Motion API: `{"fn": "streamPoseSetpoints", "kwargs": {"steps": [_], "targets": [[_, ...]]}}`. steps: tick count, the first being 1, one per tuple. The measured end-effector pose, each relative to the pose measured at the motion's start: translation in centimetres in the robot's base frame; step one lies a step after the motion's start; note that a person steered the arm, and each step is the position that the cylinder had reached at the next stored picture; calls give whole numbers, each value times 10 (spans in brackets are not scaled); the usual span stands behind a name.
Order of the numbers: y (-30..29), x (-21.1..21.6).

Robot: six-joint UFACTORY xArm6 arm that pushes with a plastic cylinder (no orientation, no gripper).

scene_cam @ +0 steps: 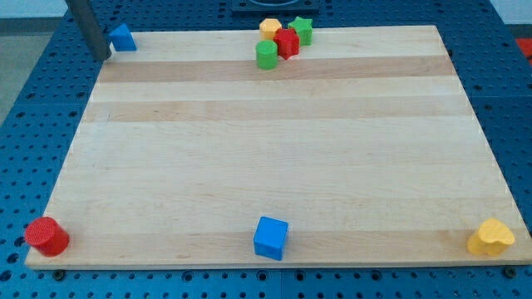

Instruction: Slide the blue triangle slightly right

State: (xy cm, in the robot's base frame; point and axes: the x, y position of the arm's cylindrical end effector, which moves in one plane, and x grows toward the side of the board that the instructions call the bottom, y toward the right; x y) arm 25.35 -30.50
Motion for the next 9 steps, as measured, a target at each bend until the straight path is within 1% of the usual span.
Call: {"fn": "streamPoseSetpoints", "kwargs": {"steps": [1, 2, 4, 7, 8, 9], "targets": [[0, 0], [0, -11], [0, -12], [1, -57], [22, -60], [63, -60]]}}
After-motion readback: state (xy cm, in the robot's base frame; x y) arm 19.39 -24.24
